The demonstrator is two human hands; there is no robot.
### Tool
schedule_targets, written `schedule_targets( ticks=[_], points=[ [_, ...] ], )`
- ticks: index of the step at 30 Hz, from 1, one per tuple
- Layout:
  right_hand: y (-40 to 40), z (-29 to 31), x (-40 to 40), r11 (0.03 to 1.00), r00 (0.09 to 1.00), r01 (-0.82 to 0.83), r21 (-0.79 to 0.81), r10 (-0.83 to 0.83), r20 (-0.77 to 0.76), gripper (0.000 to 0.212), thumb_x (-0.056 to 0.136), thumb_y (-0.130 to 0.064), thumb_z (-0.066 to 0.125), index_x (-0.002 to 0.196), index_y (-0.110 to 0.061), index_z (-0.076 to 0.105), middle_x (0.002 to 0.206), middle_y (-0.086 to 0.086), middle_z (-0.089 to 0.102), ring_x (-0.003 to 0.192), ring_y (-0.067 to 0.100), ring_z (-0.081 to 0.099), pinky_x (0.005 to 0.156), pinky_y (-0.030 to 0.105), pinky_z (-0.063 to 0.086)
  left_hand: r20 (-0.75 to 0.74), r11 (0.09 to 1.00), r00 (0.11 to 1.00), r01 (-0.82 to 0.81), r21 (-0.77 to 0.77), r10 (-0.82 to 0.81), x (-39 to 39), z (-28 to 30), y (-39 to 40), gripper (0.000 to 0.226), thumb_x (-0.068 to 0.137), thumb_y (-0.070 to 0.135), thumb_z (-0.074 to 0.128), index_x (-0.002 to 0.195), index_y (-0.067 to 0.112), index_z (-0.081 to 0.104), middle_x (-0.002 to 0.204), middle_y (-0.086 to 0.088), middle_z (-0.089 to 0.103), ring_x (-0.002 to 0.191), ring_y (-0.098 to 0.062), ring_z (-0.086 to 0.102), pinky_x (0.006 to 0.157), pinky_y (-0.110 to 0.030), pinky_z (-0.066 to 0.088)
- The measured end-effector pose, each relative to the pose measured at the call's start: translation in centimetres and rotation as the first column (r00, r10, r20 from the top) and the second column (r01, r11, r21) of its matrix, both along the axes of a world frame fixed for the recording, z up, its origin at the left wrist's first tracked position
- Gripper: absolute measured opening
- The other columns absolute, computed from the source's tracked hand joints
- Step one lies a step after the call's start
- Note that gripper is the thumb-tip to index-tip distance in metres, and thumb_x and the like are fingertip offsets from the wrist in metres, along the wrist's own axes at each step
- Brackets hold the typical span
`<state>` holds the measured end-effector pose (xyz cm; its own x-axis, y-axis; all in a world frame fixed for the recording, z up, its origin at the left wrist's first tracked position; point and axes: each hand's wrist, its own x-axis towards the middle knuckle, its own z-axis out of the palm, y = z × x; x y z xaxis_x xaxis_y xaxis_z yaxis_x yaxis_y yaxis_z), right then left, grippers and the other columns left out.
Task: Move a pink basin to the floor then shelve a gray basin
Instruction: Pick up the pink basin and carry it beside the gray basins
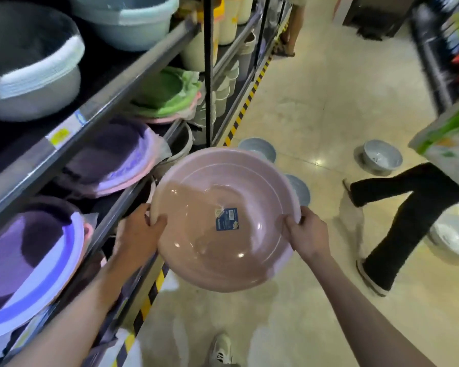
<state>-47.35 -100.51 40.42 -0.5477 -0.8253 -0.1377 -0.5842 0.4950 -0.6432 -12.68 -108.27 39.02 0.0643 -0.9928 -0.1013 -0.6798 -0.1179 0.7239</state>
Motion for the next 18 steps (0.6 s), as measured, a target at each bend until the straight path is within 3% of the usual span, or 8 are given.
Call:
schedule_targets(
  ticks=[3, 7, 10, 13, 18],
  points=[
    [-3.4, 0.3, -2.0, 1.000, 1.000, 0.010, -0.017, -0.011, -0.020, 0.018, 0.089, -0.032, 0.057, 0.089, -0.017, 0.065, 0.072, 0.001, 0.068, 0.070, 0.028, 0.061, 0.060, 0.033, 0.045, 0.022, 1.000, 1.000, -0.004, -0.011, 0.005, -2.2, 0.7, -3.5, 0.026, 0.087, 0.033, 0.071, 0.074, 0.026, 0.050, 0.055, 0.013, 0.051, 0.056, 0.001, 0.048, 0.052, -0.023, 0.032],
    [-7.8, -0.7, -4.1, 1.000, 0.999, 0.029, -0.009, -0.029, -0.041, 0.021, 0.088, -0.037, 0.056, 0.088, -0.019, 0.066, 0.072, -0.001, 0.067, 0.068, 0.025, 0.061, 0.060, 0.034, 0.047, 0.001, 0.999, 0.999, 0.037, 0.024, -0.037, -4.4, 0.7, -8.3, 0.029, 0.088, 0.032, 0.071, 0.069, 0.025, 0.051, 0.060, 0.008, 0.056, 0.058, -0.011, 0.053, 0.055, -0.030, 0.036],
    [-11.5, -1.9, -5.5, 0.998, 0.997, 0.057, 0.013, -0.056, -0.056, 0.021, 0.087, -0.039, 0.056, 0.086, -0.020, 0.064, 0.068, -0.005, 0.063, 0.065, 0.024, 0.059, 0.058, 0.033, 0.044, -0.055, 0.994, 0.994, 0.095, 0.049, -0.092, -6.0, 0.3, -12.4, 0.014, 0.091, 0.031, 0.069, 0.082, 0.022, 0.062, 0.070, 0.002, 0.066, 0.068, -0.017, 0.063, 0.060, -0.032, 0.047],
    [-14.9, -2.9, -6.7, 0.996, 0.994, 0.079, 0.052, -0.075, -0.079, 0.023, 0.087, -0.042, 0.055, 0.083, -0.021, 0.062, 0.064, -0.008, 0.058, 0.061, 0.022, 0.053, 0.057, 0.034, 0.040, -0.117, 0.986, 0.982, 0.158, 0.047, -0.152, -7.4, -0.8, -16.9, 0.015, 0.092, 0.031, 0.066, 0.094, 0.016, 0.067, 0.079, -0.004, 0.072, 0.075, -0.023, 0.069, 0.072, -0.044, 0.059],
    [-20.7, -5.3, -8.9, 0.994, 0.993, 0.078, 0.079, -0.070, -0.095, 0.022, 0.091, -0.043, 0.051, 0.081, -0.024, 0.058, 0.066, -0.007, 0.062, 0.059, 0.016, 0.057, 0.053, 0.031, 0.042, -0.121, 0.982, 0.978, 0.177, 0.065, -0.169, -9.4, -3.8, -24.2, 0.017, 0.089, 0.038, 0.066, 0.100, 0.025, 0.067, 0.080, 0.005, 0.073, 0.071, -0.010, 0.070, 0.069, -0.041, 0.059]
  ],
)
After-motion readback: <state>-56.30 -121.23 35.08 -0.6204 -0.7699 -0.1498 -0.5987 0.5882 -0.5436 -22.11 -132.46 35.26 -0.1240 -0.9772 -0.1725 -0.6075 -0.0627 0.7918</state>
